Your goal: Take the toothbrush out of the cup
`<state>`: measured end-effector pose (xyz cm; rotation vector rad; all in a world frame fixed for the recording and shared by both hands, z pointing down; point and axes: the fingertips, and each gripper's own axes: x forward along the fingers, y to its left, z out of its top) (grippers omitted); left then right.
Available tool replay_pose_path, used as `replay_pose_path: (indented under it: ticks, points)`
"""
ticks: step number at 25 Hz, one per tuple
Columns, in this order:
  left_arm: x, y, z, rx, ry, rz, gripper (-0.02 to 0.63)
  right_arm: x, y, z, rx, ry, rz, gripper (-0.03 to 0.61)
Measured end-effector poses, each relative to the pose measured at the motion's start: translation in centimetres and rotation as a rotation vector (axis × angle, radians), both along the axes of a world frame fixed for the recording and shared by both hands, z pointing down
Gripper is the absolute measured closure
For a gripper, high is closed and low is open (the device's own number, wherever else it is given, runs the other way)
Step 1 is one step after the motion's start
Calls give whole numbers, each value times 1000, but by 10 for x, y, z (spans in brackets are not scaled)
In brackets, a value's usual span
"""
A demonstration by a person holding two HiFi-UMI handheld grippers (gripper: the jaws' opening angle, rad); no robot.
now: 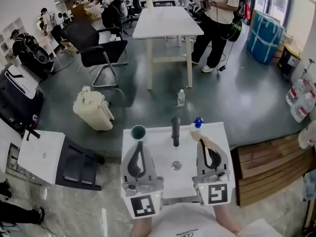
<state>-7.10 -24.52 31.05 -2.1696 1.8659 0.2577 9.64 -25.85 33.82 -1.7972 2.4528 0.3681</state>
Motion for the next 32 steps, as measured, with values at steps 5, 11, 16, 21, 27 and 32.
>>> replay_pose_path:
  ticks: [5, 11, 16, 21, 27, 32]
  points:
    - [5, -2, 6, -8, -1, 10, 595, 6, 0, 2, -5, 0, 13, 554]
    - [7, -3, 1, -9, -2, 14, 595, 11, -2, -1, -5, 19, 34, 555]
    - [5, -4, 3, -15, -2, 14, 595, 16, -3, -1, -10, 10, 48, 554]
    - [5, -2, 5, -16, 2, 18, 595, 18, -3, 2, -12, 24, 51, 554]
    - [2, 1, 3, -14, 3, 14, 595, 15, 0, -1, -6, 21, 48, 554]
    - [-1, 2, 6, -12, 6, 12, 595, 10, 1, 2, 20, 63, 41, 555]
